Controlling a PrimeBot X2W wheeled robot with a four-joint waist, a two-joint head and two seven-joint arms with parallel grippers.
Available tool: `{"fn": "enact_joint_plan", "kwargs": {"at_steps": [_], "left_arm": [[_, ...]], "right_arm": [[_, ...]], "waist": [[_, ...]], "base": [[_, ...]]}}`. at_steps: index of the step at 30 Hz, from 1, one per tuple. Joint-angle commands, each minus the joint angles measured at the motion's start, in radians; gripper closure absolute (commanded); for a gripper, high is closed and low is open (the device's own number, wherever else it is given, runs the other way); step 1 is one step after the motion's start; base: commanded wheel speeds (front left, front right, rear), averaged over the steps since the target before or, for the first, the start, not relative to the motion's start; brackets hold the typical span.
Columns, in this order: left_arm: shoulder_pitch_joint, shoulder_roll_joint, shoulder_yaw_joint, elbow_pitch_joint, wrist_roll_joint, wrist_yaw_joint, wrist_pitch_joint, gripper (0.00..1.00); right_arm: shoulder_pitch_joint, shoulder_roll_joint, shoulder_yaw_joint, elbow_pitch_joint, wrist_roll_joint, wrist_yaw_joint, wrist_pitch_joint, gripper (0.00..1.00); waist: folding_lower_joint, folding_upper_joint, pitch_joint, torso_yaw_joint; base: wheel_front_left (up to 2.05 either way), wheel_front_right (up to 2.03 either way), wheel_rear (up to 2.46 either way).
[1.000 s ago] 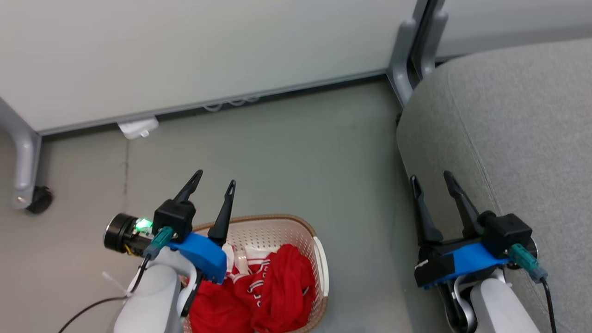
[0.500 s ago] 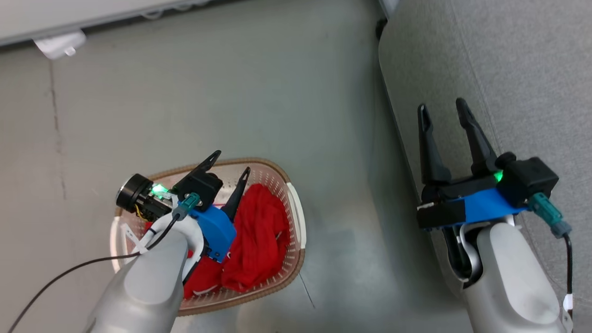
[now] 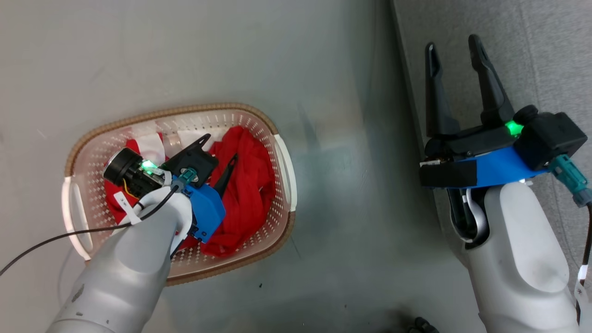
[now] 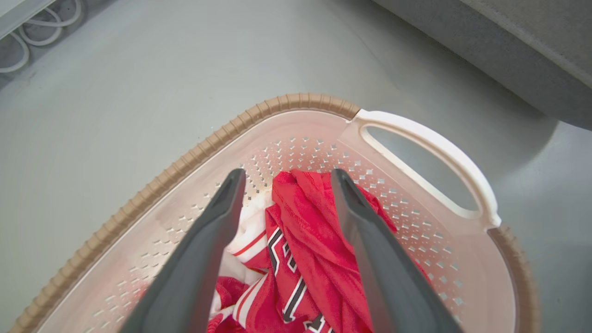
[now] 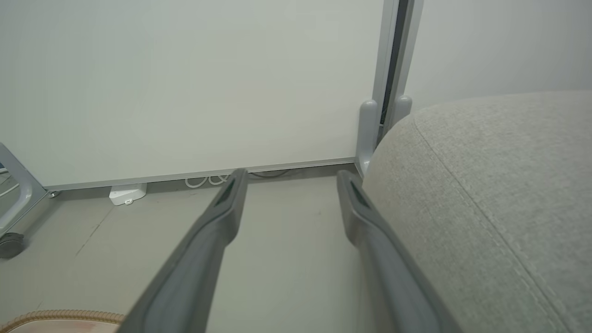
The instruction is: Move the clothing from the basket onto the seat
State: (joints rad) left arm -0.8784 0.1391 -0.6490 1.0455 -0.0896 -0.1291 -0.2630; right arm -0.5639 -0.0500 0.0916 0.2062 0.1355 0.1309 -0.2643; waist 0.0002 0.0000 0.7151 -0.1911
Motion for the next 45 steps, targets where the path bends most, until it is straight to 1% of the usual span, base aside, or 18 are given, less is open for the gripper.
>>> {"fn": "enact_joint_plan", "kwargs": {"at_steps": [1, 7, 13, 20, 25, 31, 32, 33, 34, 45], "left_arm": [[-0.023, 0.005, -0.011, 0.013, -0.011, -0.001, -0.003, 0.00], [-0.069, 0.003, -0.060, 0.059, -0.048, -0.001, -0.003, 0.00], [-0.097, -0.004, -0.113, 0.122, -0.082, -0.001, -0.003, 0.00], [-0.114, -0.017, -0.179, 0.183, -0.141, -0.001, 0.002, 0.00], [-0.124, -0.027, -0.220, 0.199, -0.188, -0.001, 0.006, 0.00], [-0.139, -0.027, -0.277, 0.214, -0.231, -0.001, 0.047, 0.00], [-0.141, -0.027, -0.284, 0.216, -0.239, -0.001, 0.057, 0.09], [-0.145, -0.026, -0.291, 0.217, -0.247, -0.001, 0.062, 0.77], [-0.148, -0.025, -0.298, 0.217, -0.255, -0.001, 0.064, 1.00], [-0.148, -0.034, -0.376, 0.200, -0.333, -0.001, 0.044, 1.00]], "right_arm": [[-0.026, -0.001, 0.000, -0.008, -0.001, 0.000, 0.000, 0.00], [-0.063, -0.001, -0.009, -0.025, -0.015, 0.000, 0.000, 0.00], [-0.090, -0.001, -0.010, -0.035, -0.025, 0.000, 0.000, 0.00], [-0.106, -0.001, -0.009, -0.041, -0.029, 0.000, 0.000, 0.00], [-0.113, -0.001, -0.006, -0.046, -0.029, 0.000, 0.000, 0.00], [-0.116, -0.001, -0.006, -0.049, -0.030, 0.000, 0.000, 0.00], [-0.117, -0.001, -0.006, -0.049, -0.030, 0.000, 0.000, 0.00], [-0.118, -0.001, -0.007, -0.049, -0.030, 0.000, 0.000, 0.00], [-0.119, -0.001, -0.007, -0.049, -0.031, 0.000, 0.000, 0.00], [-0.115, -0.001, -0.011, -0.031, -0.033, 0.000, 0.000, 0.00]], "waist": [[-0.0002, 0.0000, 0.055, -0.003], [-0.0002, 0.0000, 0.127, 0.006], [-0.0002, 0.0000, 0.177, 0.012], [-0.0002, 0.0000, 0.221, 0.013], [-0.0002, 0.0000, 0.246, 0.012], [-0.0002, 0.0000, 0.264, 0.012], [-0.0002, 0.0000, 0.266, 0.012], [-0.0002, 0.0000, 0.267, 0.011], [-0.0002, 0.0000, 0.267, 0.011], [-0.0002, 0.0000, 0.226, 0.025]], "base": [[0.00, 0.00, 0.00], [0.00, 0.00, 0.00], [0.00, 0.00, 0.00], [0.00, 0.00, 0.00], [0.00, 0.00, 0.00], [0.00, 0.00, 0.00], [0.00, 0.00, 0.00], [0.00, 0.00, 0.00], [0.00, 0.00, 0.00], [0.00, 0.00, 0.00]]}}
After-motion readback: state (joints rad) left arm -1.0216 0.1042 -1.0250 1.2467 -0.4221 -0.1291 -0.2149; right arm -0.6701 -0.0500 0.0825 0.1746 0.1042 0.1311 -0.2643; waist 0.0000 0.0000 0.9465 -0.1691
